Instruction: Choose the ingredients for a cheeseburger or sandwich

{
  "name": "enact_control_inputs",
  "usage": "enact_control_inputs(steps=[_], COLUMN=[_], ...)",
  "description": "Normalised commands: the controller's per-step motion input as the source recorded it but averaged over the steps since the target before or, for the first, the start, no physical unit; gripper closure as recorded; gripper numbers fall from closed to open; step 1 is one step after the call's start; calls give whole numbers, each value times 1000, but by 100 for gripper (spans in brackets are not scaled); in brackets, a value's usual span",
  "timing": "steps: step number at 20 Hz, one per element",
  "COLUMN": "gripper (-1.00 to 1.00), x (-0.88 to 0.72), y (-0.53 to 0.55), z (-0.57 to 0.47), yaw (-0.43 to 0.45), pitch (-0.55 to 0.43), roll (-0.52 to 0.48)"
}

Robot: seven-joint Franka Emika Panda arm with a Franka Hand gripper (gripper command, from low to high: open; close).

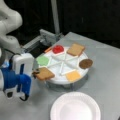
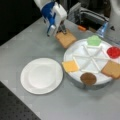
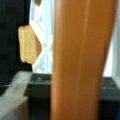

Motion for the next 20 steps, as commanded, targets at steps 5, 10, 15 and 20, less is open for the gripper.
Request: enact_control_inputs(steps=[5, 10, 15, 20], gripper=[100, 100, 100, 100], x=[552, 887, 805, 654], y=[-265, -364, -469, -444], z=[260, 89, -15, -69], yaw=[0, 71, 372, 566], pitch=[158, 87, 45, 37], roll=[-276, -137, -52, -68])
